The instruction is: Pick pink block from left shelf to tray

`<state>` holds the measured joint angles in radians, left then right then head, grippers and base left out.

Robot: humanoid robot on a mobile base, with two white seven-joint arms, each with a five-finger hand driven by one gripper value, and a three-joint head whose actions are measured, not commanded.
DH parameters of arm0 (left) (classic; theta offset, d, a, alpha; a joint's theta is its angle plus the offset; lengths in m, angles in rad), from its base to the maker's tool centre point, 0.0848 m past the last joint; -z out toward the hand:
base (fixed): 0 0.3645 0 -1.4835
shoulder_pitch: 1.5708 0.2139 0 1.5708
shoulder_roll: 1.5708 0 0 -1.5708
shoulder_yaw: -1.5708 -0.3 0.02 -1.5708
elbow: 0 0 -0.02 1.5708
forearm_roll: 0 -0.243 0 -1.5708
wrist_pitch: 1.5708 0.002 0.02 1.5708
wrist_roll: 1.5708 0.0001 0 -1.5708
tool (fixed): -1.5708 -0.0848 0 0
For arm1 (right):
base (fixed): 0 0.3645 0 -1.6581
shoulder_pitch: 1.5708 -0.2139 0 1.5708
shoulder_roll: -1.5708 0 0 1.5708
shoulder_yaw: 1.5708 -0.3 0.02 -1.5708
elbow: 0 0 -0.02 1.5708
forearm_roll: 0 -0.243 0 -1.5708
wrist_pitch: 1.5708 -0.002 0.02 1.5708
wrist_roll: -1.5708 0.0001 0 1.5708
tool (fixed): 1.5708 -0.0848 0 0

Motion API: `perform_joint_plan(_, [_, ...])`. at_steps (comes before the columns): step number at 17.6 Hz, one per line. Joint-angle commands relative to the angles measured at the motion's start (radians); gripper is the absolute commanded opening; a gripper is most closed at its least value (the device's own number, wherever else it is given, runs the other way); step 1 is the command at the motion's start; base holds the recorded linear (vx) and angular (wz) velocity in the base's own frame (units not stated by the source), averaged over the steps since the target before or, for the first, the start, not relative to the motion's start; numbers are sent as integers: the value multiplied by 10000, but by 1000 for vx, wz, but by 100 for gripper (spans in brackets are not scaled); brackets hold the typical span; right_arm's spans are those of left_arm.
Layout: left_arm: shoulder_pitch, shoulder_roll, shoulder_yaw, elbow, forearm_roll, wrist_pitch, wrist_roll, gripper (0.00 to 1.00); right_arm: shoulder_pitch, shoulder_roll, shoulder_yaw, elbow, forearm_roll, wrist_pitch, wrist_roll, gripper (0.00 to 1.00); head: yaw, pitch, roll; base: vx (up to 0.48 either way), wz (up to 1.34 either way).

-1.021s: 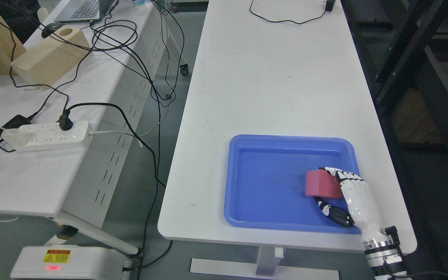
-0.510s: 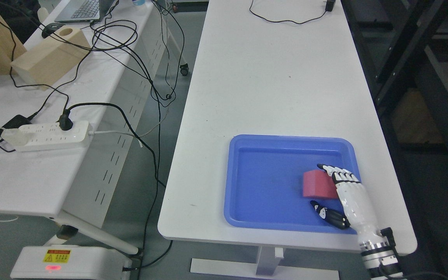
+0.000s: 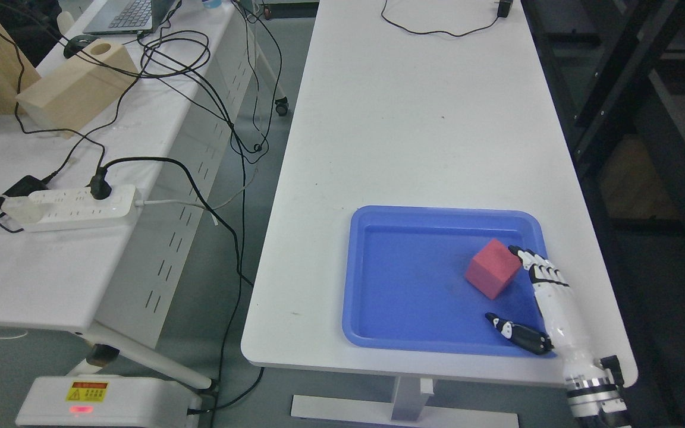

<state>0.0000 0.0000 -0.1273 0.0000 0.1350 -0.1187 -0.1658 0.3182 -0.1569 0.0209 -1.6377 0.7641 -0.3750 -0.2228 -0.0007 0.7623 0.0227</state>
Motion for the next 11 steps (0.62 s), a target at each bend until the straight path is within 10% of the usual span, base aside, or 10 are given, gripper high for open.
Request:
perform_joint_plan(1, [199,175,0,-175,0,5,1,100,208,-1328,-147,-6,-3981,-482,35,99,0,0,0,0,0])
perform_joint_plan(11, [199,175,0,-175,0,5,1,100,254,-1760,-545,-6,-8882,-2814,1338,99,0,0,0,0,0])
